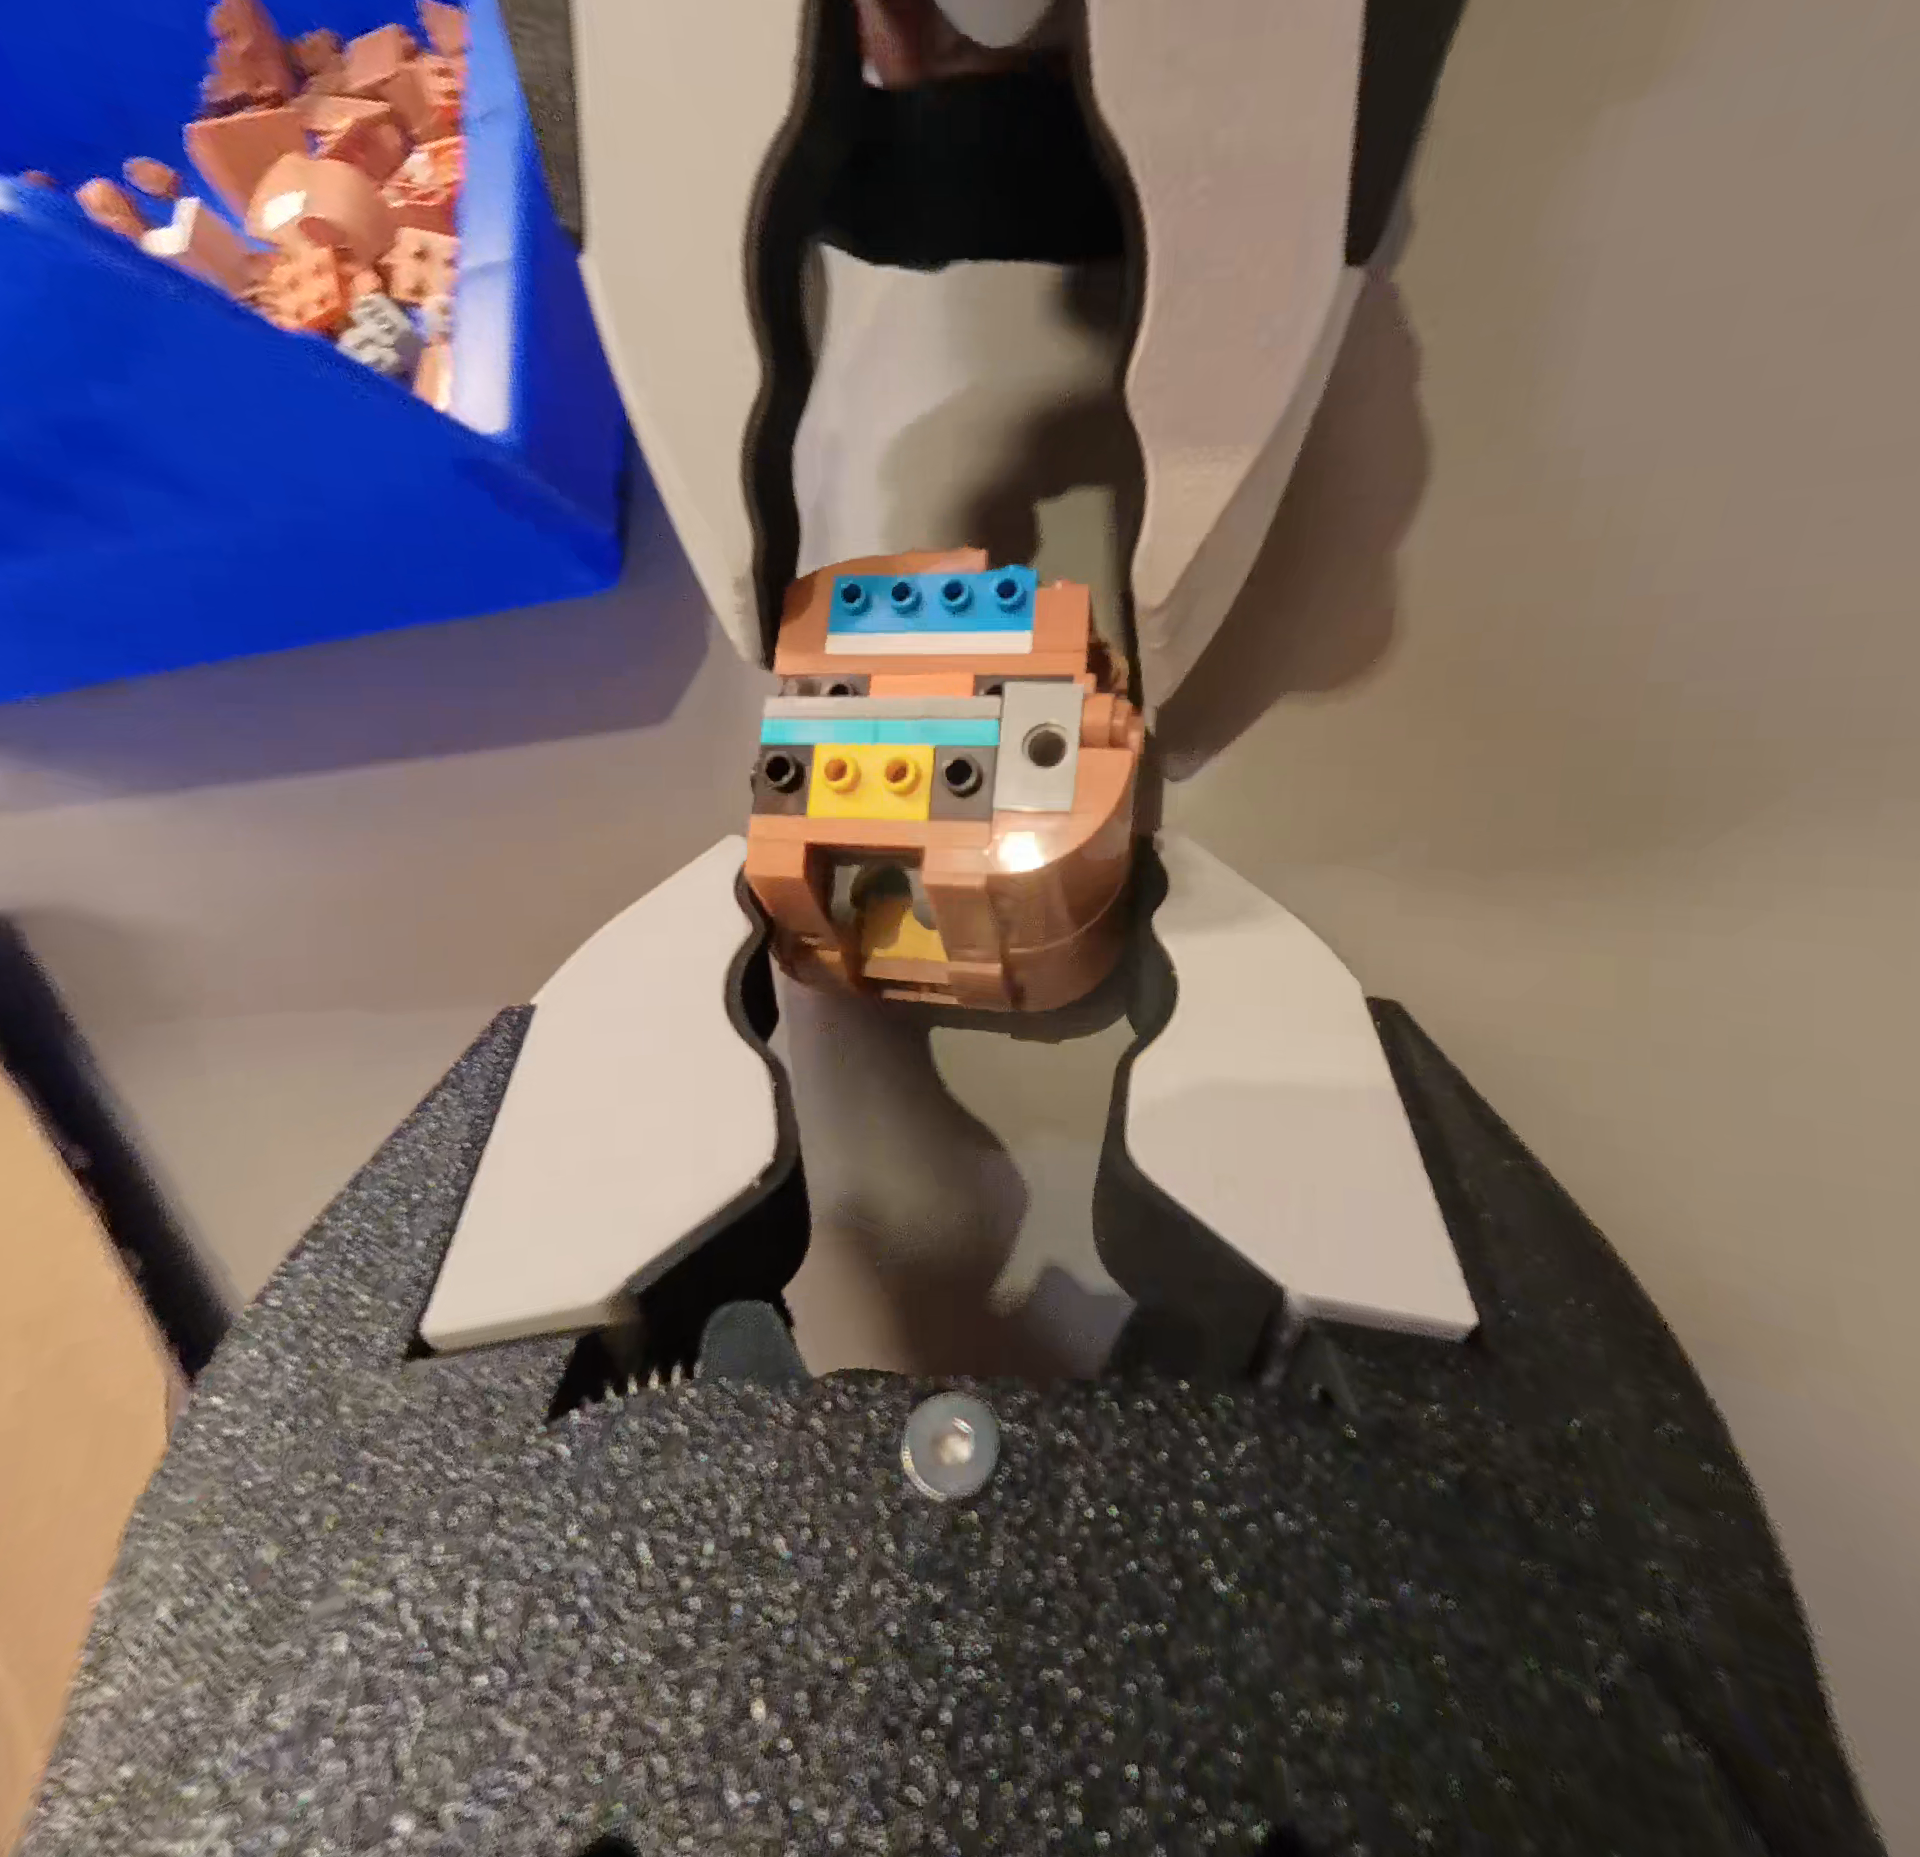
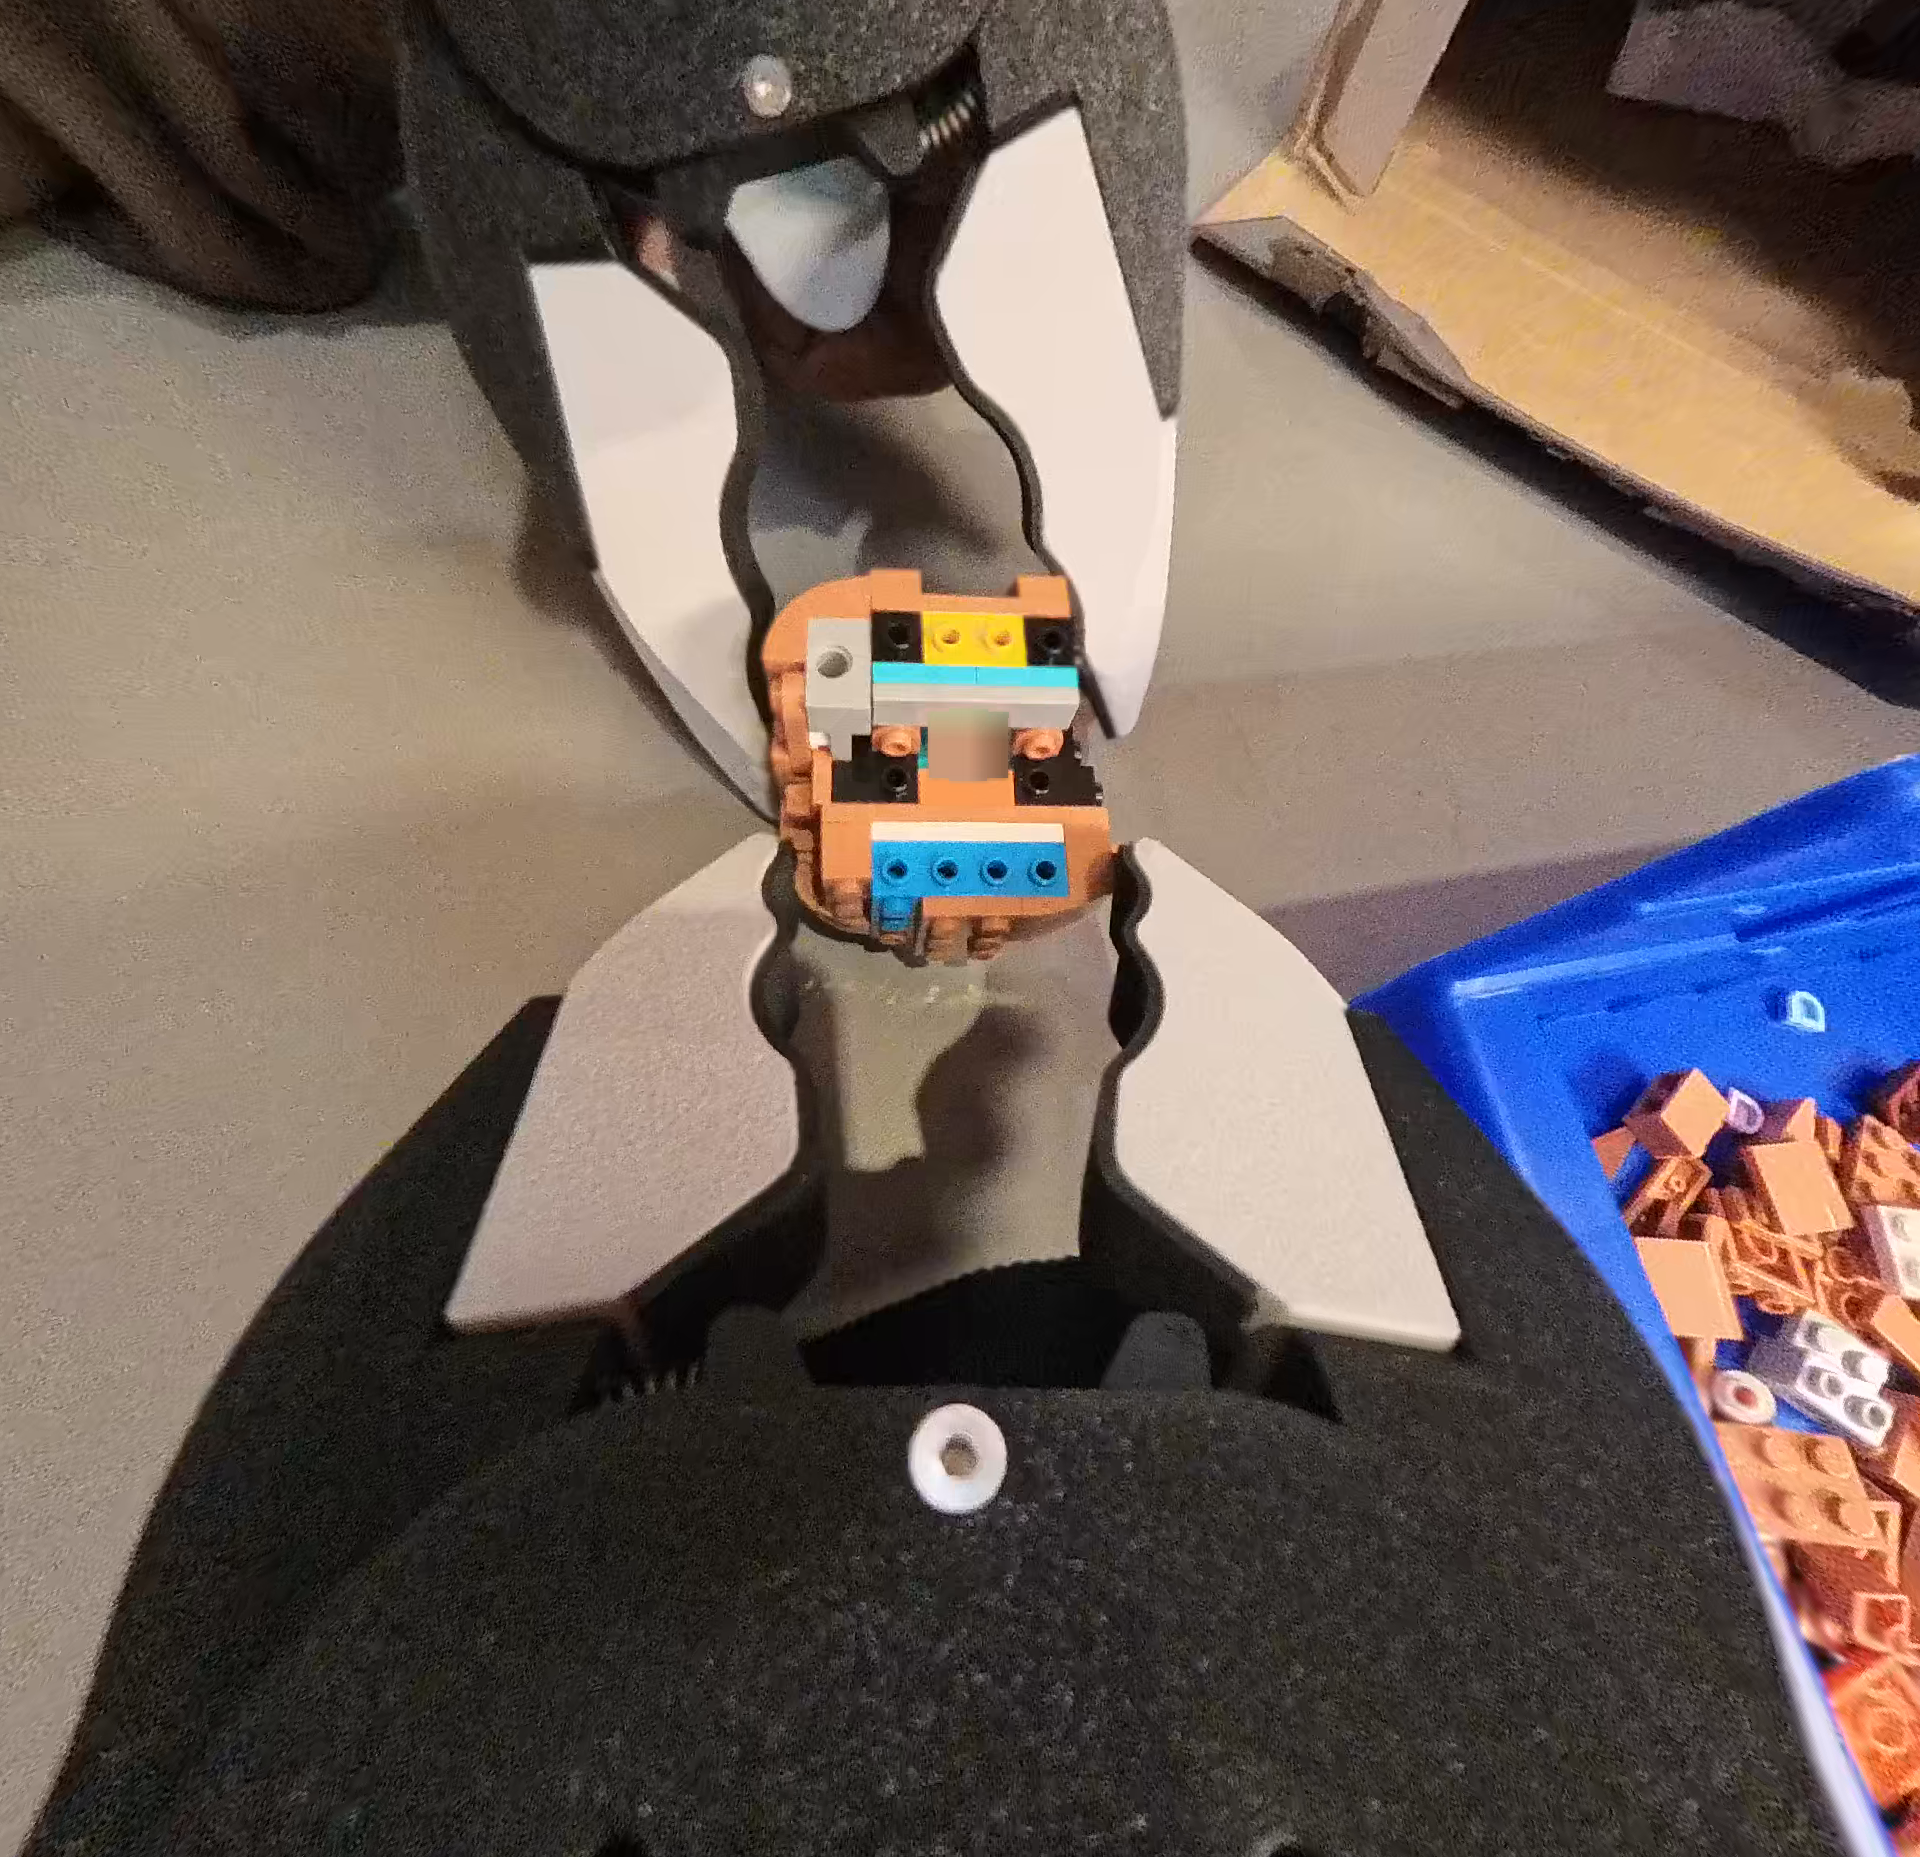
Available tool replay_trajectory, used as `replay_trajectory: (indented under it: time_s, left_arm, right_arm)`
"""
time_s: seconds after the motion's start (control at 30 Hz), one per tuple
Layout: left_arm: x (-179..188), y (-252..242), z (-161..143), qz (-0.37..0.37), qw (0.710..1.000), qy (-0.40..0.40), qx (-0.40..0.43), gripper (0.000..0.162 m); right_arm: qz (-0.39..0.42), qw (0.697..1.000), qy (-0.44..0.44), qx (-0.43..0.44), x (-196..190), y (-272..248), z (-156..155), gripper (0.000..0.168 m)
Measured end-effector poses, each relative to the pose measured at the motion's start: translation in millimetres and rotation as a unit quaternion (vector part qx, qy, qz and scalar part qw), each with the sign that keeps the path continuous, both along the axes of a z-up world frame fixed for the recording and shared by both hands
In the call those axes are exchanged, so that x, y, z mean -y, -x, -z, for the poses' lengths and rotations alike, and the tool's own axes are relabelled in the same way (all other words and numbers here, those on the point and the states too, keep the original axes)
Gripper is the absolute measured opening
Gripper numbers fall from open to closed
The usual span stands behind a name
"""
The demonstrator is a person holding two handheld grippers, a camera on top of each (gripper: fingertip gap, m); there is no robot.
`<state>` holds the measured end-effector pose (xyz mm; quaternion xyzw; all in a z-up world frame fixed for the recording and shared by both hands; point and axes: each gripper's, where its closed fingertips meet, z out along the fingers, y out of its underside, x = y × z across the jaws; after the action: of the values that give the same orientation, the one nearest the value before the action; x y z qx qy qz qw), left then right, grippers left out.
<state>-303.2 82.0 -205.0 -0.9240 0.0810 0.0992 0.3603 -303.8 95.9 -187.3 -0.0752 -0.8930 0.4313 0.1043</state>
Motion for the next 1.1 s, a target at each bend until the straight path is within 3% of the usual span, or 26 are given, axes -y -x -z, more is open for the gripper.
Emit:
replay_trajectory:
  time_s: [0.2,0.73,0.97,1.1]
  left_arm:
    - [1,6,-1,-0.034,0.999,-0.024,-0.013,0.067]
    - [2,5,-2,-0.028,0.999,-0.022,-0.011,0.066]
    - [-5,-7,-23,-0.006,0.997,-0.079,0.000,0.065]
    - [-9,-9,-17,0.000,0.997,-0.076,0.006,0.063]
  right_arm:
    - [0.008,1.000,0.018,0.002,6,4,0,0.058]
    - [-0.020,0.998,0.044,0.025,7,3,-3,0.052]
    - [-0.035,0.998,0.044,0.017,6,-2,-3,0.052]
    - [-0.044,0.998,0.043,0.010,7,-5,-4,0.052]
